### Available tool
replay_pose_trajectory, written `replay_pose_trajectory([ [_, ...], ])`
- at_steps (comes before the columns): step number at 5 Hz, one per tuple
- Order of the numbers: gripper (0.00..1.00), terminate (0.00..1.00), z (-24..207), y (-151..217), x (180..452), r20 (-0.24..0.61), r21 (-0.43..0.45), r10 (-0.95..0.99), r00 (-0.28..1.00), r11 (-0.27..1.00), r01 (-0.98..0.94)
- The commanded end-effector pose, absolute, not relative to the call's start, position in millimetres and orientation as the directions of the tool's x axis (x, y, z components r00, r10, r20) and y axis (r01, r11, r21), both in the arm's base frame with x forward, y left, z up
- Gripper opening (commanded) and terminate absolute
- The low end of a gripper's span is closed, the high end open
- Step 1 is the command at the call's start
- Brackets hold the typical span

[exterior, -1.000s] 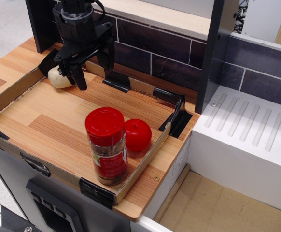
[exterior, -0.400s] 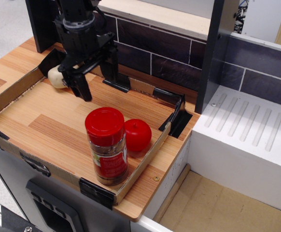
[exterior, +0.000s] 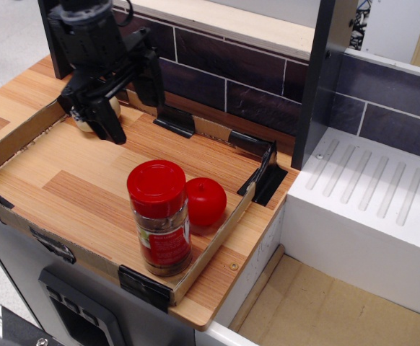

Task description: Topple basil bottle

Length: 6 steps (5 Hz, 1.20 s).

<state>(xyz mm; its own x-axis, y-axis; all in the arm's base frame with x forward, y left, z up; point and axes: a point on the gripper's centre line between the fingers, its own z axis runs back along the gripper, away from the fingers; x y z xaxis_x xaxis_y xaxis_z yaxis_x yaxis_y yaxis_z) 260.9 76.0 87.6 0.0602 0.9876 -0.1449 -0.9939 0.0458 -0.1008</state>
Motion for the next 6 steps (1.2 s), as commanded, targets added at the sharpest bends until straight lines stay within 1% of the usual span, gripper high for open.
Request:
replay_pose_trajectory([
  [1,1.0,0.0,108,63,244,-0.083,-0.109,0.997,0.01,0.001,-0.994],
  [2,1.0,0.0,108,57,236,-0.055,-0.086,0.998,-0.029,-0.034,-0.996],
  [3,1.0,0.0,107,51,228,-0.04,-0.102,0.999,-0.036,-0.04,-0.994],
  [4,1.0,0.0,106,51,223,-0.032,-0.13,0.996,-0.083,-0.086,-0.988],
  [6,1.0,0.0,100,36,213,-0.016,-0.108,0.997,-0.081,-0.082,-0.991],
])
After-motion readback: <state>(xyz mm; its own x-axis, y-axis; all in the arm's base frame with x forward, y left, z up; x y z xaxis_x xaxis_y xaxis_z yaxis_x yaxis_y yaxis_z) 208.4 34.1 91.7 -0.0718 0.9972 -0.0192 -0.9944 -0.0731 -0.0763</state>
